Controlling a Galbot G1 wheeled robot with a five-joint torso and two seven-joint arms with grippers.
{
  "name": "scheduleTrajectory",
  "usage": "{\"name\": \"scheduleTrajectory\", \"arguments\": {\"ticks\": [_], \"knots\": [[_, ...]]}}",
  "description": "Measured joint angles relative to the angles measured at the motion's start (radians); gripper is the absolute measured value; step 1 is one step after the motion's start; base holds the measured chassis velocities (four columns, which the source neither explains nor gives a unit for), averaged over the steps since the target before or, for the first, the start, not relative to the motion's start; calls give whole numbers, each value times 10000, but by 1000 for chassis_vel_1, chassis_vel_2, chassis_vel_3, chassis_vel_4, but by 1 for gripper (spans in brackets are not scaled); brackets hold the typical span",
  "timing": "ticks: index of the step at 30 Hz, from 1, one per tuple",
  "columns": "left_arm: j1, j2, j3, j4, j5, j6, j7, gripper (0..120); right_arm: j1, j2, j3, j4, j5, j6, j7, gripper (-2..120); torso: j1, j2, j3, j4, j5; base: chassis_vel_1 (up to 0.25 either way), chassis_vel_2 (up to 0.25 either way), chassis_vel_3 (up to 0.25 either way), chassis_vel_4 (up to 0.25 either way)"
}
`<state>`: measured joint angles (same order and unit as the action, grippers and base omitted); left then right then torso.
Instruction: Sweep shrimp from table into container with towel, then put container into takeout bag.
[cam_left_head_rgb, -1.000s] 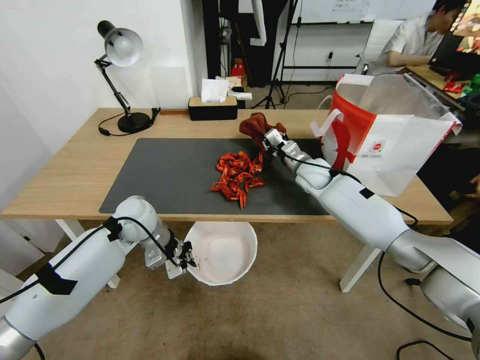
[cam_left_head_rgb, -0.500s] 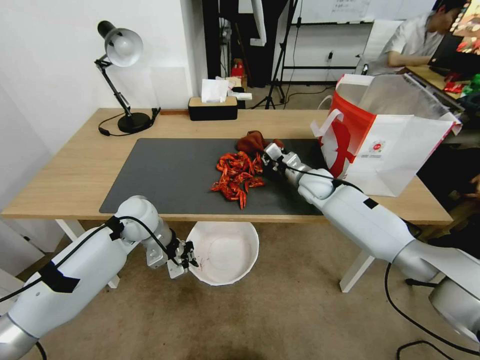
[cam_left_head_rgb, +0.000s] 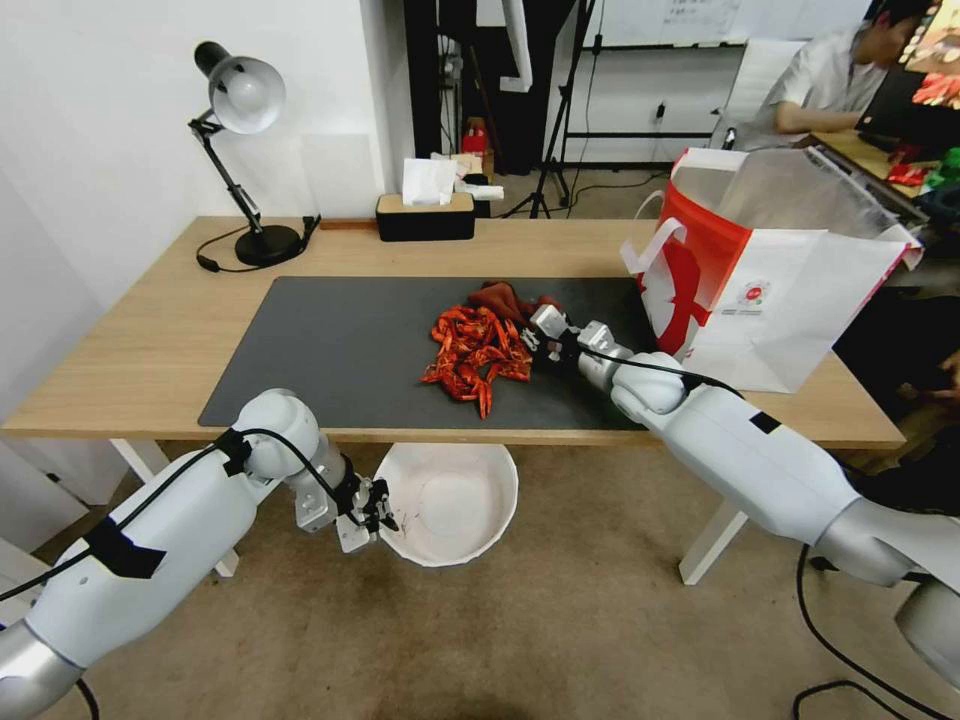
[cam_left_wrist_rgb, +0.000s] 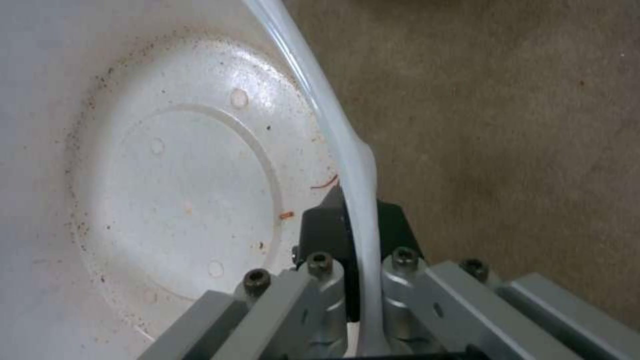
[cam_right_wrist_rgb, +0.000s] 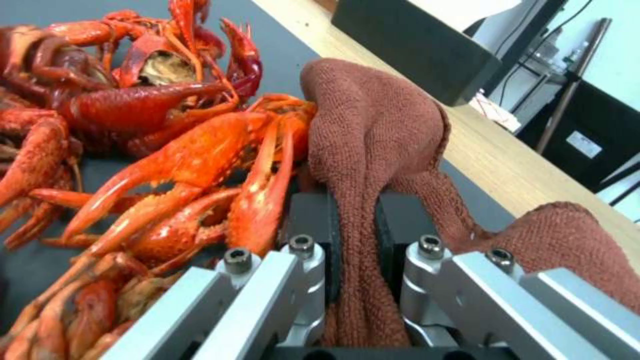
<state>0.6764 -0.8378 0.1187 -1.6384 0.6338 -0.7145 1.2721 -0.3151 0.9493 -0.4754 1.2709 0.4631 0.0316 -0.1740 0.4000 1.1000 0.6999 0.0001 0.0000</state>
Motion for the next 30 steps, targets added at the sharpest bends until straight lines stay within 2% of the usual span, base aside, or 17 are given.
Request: {"name": "scheduleTrajectory", "arguments": {"ticks": [6,14,23,30], "knots": [[-154,-84,191,26,-5,15,-36,0,-94,-459,-122,522,80,10,-63,8,0,0,0,-2,2,0,0,0,0],[-424,-332,564,109,-19,153,-12,0,-267,-649,-155,890,80,3,-15,8,0,0,0,-1,-1,0,0,0,0],[-1273,-373,1131,365,-498,442,55,0,-610,-812,-132,1497,78,-248,142,8,0,0,1,-1,2,0,0,0,0],[-1422,-476,1417,477,-789,601,224,0,-867,-965,-100,2005,126,-411,235,8,0,0,0,-1,-1,0,0,0,0]]}}
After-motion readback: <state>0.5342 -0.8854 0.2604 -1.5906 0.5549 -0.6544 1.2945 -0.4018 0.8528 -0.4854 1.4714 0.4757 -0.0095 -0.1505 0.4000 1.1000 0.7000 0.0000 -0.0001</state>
